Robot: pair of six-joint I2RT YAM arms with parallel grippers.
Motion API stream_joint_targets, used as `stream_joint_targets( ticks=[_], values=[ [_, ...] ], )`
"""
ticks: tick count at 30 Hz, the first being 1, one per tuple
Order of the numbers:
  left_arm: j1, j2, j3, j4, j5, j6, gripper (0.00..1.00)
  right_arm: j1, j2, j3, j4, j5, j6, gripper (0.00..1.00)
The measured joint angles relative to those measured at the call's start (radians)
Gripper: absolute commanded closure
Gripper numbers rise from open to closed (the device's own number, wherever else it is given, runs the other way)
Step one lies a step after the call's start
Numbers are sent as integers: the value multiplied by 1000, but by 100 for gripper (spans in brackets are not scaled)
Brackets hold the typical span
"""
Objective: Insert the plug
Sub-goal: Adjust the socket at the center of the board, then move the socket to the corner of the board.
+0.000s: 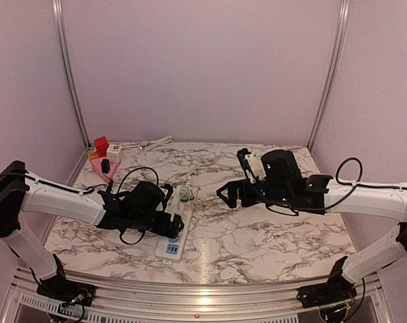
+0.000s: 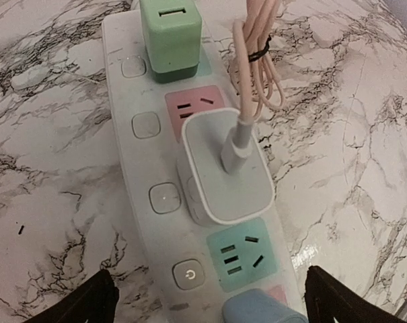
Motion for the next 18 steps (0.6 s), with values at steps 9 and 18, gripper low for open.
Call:
stream_joint_targets(
  ticks=[9,18],
  values=[
    [-95,103,63,-86,-117,-18,1,0,0,-44,-4,18,-6,1],
    [-114,114,80,-107,-150,-21,1,-4,-1,-52,-5,26,-6,1]
  ],
)
